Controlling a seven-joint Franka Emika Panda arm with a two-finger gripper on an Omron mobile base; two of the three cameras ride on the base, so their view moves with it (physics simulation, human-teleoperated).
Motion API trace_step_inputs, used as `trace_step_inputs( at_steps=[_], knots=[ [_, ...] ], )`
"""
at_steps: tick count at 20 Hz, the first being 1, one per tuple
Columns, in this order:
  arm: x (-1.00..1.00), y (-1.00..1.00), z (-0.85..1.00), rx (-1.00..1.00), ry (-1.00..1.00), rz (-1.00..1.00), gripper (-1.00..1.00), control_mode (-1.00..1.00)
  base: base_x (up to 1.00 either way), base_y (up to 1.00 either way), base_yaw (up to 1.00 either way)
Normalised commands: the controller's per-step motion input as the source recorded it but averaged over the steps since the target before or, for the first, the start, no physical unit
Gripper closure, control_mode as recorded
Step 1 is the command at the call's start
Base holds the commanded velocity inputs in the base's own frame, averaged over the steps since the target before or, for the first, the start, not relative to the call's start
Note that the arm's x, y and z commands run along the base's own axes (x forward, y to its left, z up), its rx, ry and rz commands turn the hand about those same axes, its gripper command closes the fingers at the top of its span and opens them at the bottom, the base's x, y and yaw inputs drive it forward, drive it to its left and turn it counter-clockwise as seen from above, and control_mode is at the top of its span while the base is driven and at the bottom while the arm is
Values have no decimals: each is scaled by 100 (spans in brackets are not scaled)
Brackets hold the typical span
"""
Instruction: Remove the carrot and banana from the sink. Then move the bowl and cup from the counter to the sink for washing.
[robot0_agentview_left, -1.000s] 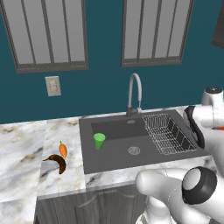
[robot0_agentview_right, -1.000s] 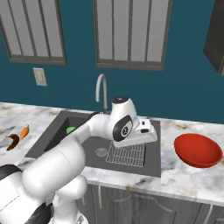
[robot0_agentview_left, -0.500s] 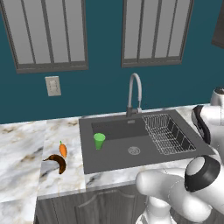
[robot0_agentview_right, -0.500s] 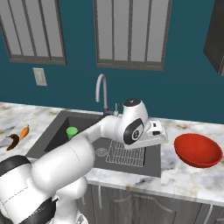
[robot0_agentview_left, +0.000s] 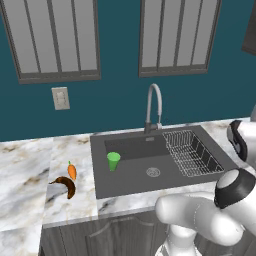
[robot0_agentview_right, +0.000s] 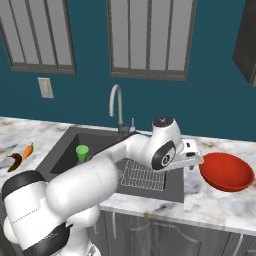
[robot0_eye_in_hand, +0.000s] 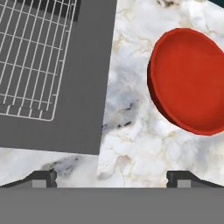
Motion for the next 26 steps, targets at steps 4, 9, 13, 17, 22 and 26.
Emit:
trace_step_inputs(
  at_steps=[4,9,13,17,22,26],
  knots=[
    [14,-22,-7,-5,-1,4,-100,-100,0,0,0],
    [16,-11,-7,-13,-2,4,-100,-100,0,0,0],
    [14,-11,-9,-12,-1,3,-100,-100,0,0,0],
    [8,-13,-13,-2,0,2,-100,-100,0,0,0],
    [9,-13,-13,0,0,1,-100,-100,0,0,0],
    [13,-13,-7,0,0,1,-100,-100,0,0,0]
  ],
)
